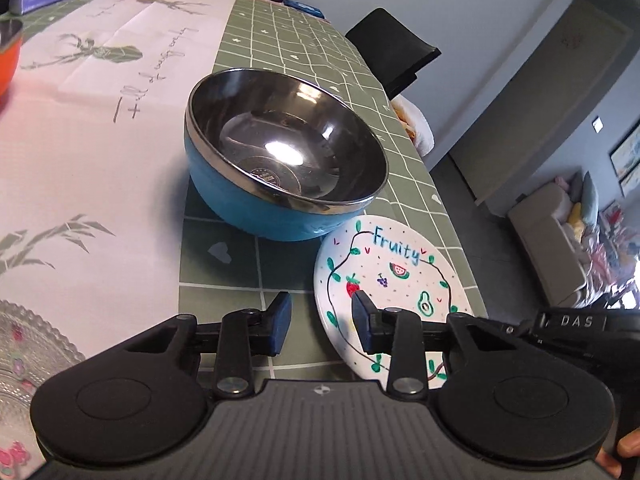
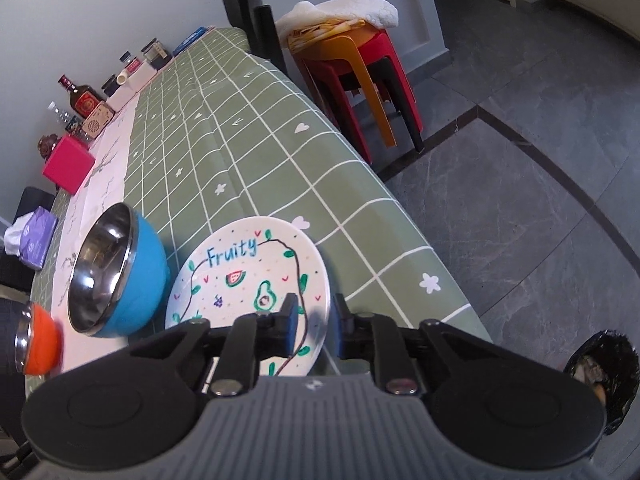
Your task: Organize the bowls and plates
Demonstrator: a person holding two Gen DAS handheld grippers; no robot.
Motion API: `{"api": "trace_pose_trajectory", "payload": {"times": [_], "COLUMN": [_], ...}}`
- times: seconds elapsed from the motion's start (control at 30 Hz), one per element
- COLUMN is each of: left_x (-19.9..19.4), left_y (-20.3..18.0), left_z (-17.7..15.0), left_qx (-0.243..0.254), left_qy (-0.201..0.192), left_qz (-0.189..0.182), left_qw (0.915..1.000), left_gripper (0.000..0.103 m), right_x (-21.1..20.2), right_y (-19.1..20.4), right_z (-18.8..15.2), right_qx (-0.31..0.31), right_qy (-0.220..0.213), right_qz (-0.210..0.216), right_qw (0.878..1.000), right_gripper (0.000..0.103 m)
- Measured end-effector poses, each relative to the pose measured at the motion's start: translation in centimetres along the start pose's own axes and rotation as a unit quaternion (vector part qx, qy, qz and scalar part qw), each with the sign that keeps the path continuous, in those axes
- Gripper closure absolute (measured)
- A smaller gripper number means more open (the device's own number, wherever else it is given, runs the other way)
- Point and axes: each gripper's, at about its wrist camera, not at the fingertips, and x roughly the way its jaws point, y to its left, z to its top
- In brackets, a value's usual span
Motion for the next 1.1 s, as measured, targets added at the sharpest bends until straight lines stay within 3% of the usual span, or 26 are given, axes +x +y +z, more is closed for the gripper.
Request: {"api": "trace_pose_trajectory", "payload": {"times": [0.07, 0.23, 0.6, 0.77, 0.87, 0.93, 1.1], "left_x": [0.3, 0.6, -0.9, -1.7, -1.8, -1.8, -0.3], "left_y": [0.2, 0.6, -0.2, 0.2, 0.2, 0.2, 0.3], "left_z": [0.0, 0.2, -0.7, -1.0, -0.3, 0.4, 1.2], "left_qx": [-0.008, -0.02, -0.003, -0.006, 0.002, 0.006, 0.017], "left_qy": [0.002, 0.009, 0.021, 0.037, 0.012, -0.006, 0.003], "left_qz": [-0.005, -0.017, 0.006, -0.001, 0.01, 0.007, -0.001], "left_qw": [1.0, 0.9996, 0.9998, 0.9993, 0.9999, 0.9999, 0.9999], "left_gripper": [0.069, 0.095, 0.096, 0.098, 0.093, 0.078, 0.076], "right_x": [0.3, 0.5, -0.5, -1.2, -1.4, -1.6, -1.0], "right_y": [-0.7, -1.3, -0.5, -1.1, -1.7, -1.9, -2.2], "right_z": [0.0, 0.0, -0.9, -1.7, -1.4, -1.0, -0.2], "right_qx": [0.02, 0.039, -0.001, -0.017, -0.006, -0.006, 0.008], "right_qy": [0.011, 0.02, 0.053, 0.063, 0.054, 0.036, 0.026], "right_qz": [0.01, 0.025, 0.012, 0.019, 0.02, 0.019, 0.042], "right_qw": [1.0, 0.999, 0.999, 0.998, 0.998, 0.999, 0.999], "right_gripper": [0.096, 0.099, 0.099, 0.1, 0.094, 0.093, 0.082]}}
